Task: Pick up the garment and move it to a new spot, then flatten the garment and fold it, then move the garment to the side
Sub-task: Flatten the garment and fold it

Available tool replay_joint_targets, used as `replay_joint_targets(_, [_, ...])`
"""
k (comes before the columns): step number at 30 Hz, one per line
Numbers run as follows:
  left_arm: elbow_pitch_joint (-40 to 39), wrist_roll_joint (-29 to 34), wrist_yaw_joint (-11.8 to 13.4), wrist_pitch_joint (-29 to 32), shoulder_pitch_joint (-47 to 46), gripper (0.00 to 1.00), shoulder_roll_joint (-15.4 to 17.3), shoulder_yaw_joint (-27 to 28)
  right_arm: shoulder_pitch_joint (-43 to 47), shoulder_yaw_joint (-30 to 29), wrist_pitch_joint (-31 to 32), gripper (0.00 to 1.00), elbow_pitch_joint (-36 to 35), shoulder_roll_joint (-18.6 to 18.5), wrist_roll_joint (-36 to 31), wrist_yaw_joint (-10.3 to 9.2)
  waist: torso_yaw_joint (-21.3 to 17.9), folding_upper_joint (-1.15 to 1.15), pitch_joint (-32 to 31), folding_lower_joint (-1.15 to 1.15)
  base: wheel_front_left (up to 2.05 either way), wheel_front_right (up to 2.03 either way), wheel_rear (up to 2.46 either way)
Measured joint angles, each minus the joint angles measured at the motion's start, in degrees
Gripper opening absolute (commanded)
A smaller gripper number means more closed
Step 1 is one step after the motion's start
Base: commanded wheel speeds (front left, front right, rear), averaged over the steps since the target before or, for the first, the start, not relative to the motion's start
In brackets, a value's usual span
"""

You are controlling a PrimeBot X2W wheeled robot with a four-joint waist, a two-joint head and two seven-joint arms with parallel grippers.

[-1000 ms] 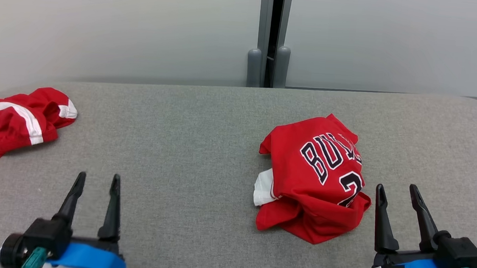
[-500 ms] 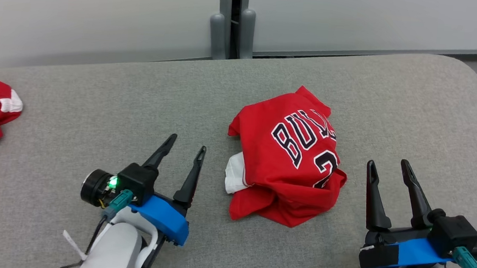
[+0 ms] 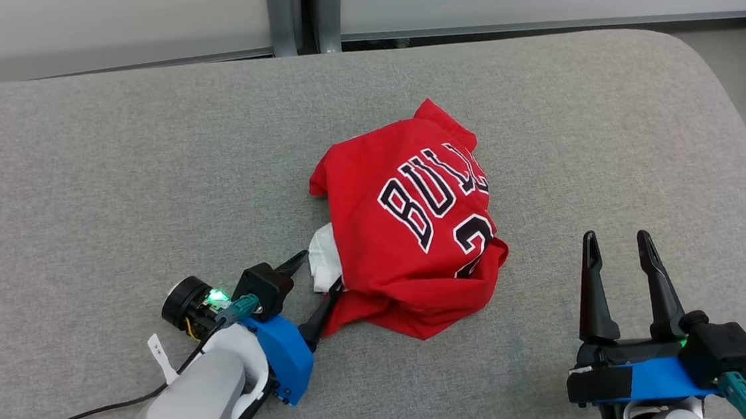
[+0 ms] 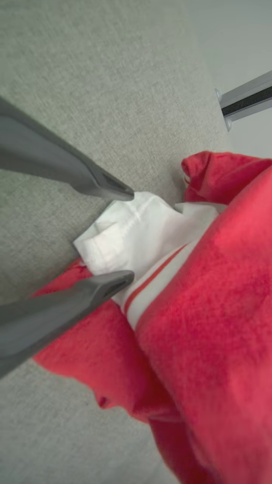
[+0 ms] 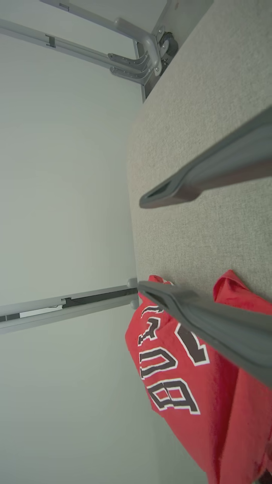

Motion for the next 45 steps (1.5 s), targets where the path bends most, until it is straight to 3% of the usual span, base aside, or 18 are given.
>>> replay_joint_targets(7, [6.4,-3.1,0.0,-0.3,-2.4,1.00,0.0,-4.5,-0.6,-0.3,0.0,1.00,-0.1,0.0,0.0,0.00,-0.6,0.00,1.0,0.00,0.00,0.00,0.00])
replay_joint_targets(8, [7.0,-3.8,0.0,-0.3,-2.6,0.88,-0.1,-5.2,-0.7,-0.3,0.0,1.00,-0.1,0.0,0.0,0.00,-0.6,0.00,1.1,0.00,0.00,0.00,0.00])
replay_joint_targets(9, [7.4,-4.4,0.0,-0.4,-2.9,0.45,-0.1,-5.9,-0.7,-0.3,0.0,1.00,-0.1,0.0,0.0,0.00,-0.6,0.00,1.1,0.00,0.00,0.00,0.00])
replay_joint_targets(10, [7.7,-5.0,0.0,-0.4,-3.3,0.19,-0.1,-6.6,-0.9,-0.3,0.0,1.00,-0.1,0.0,0.0,0.00,-0.6,0.00,1.2,0.00,0.00,0.00,0.00])
replay_joint_targets(11, [7.8,-5.6,0.0,-0.4,-3.5,0.00,-0.2,-7.2,-0.9,-0.4,0.0,1.00,-0.1,0.0,0.0,0.00,-0.6,0.00,1.2,0.00,0.00,0.00,0.00])
replay_joint_targets(17, [6.2,-7.2,-0.2,-0.1,-4.0,0.00,-0.2,-7.9,-0.9,-0.9,0.0,1.00,-0.3,0.0,-0.3,0.00,0.0,0.00,0.8,0.00,0.00,0.00,0.00])
replay_joint_targets(24, [-1.2,-6.9,1.1,-0.1,-2.9,0.00,1.0,-2.7,0.4,-1.5,0.0,1.00,-0.3,0.0,-0.5,-0.01,3.0,0.00,-1.0,-0.01,0.00,0.00,0.00])
replay_joint_targets(35, [-14.6,-5.2,4.7,-0.1,9.7,0.00,5.0,6.6,2.5,-1.4,0.0,1.00,0.0,0.0,-0.7,0.00,11.0,0.00,-4.1,-0.01,0.00,0.00,0.00])
replay_joint_targets(45, [-20.3,-5.2,7.2,-0.1,22.5,0.00,7.7,14.5,3.5,-1.5,0.0,1.00,0.1,0.0,-0.8,0.00,16.5,0.00,-5.9,-0.01,0.00,0.00,0.00])
